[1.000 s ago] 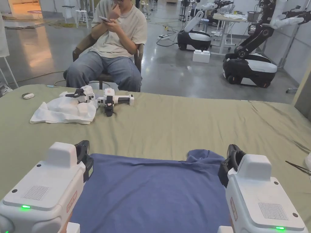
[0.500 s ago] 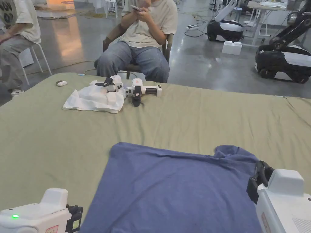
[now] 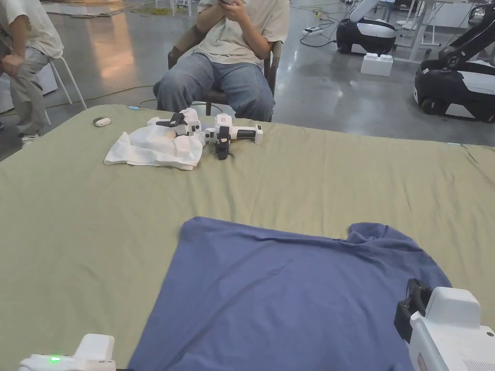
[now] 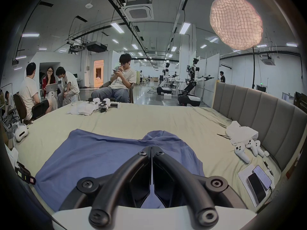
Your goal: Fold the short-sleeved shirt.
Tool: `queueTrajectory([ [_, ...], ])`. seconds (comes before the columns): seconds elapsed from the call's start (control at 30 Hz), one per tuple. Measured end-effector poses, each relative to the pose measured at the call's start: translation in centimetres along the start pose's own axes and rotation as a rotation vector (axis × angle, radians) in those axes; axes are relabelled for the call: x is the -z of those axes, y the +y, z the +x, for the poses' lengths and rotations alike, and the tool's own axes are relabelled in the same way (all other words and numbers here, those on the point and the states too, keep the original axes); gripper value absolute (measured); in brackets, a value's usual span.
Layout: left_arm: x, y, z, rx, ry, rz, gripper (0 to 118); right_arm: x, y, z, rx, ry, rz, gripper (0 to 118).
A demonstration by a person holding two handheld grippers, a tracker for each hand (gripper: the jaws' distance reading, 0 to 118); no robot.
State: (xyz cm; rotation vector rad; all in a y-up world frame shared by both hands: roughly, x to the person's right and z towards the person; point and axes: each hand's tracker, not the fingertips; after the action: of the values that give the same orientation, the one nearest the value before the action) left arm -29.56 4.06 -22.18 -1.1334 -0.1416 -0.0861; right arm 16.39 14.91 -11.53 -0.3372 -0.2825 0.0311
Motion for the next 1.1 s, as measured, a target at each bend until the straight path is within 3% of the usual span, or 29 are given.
queueTrajectory([
  [0.1,0.4,0.0,1.2,0.052,0.019,-0.013,47,-0.2,-0.6,0.3,0.005,-0.001,-0.024,0],
  [0.17,0.1,-0.3,2.2,0.069,0.012,-0.011,45,-0.5,-0.9,0.7,0.007,0.001,-0.038,0],
  [0.23,0.1,-0.3,2.8,0.077,-0.023,-0.012,23,-1.1,-1.3,1.4,0.016,-0.009,-0.058,0],
  [0.27,0.2,-0.6,2.9,0.070,-0.054,-0.015,7,-1.3,-1.5,1.8,0.023,-0.014,-0.073,0],
  [0.4,0.0,-1.1,3.1,0.089,-0.022,-0.001,2,-2.4,-2.9,4.8,0.027,-0.036,-0.222,1],
  [0.43,-0.3,-1.2,2.8,0.075,-0.028,0.008,2,-2.7,-3.3,5.7,0.020,-0.044,-0.266,6],
  [0.47,-0.5,-1.4,2.6,0.065,-0.036,0.017,2,-2.9,-4.0,6.7,0.018,-0.048,-0.310,19],
  [0.57,-0.9,-1.6,1.8,0.049,-0.045,0.034,2,-3.5,-6.2,9.6,0.018,-0.070,-0.463,66],
  [0.6,-1.1,-1.7,1.7,0.046,-0.048,0.042,2,-3.6,-7.0,10.4,0.026,-0.072,-0.516,69],
  [0.8,-2.2,-1.7,1.9,0.027,-0.053,0.068,2,-3.3,-11.8,11.8,0.066,-0.007,-0.728,65],
  [0.93,-2.7,-1.8,2.4,0.026,-0.055,0.069,2,-2.6,-13.9,11.3,0.047,-0.004,-0.776,43],
  [1.03,-2.6,-2.0,2.8,0.022,-0.056,0.064,2,-2.7,-13.7,11.9,0.092,0.017,-0.759,7],
  [1.1,-2.7,-1.8,2.9,0.022,-0.054,0.063,2,-2.7,-13.3,12.2,0.126,0.029,-0.757,7],
])
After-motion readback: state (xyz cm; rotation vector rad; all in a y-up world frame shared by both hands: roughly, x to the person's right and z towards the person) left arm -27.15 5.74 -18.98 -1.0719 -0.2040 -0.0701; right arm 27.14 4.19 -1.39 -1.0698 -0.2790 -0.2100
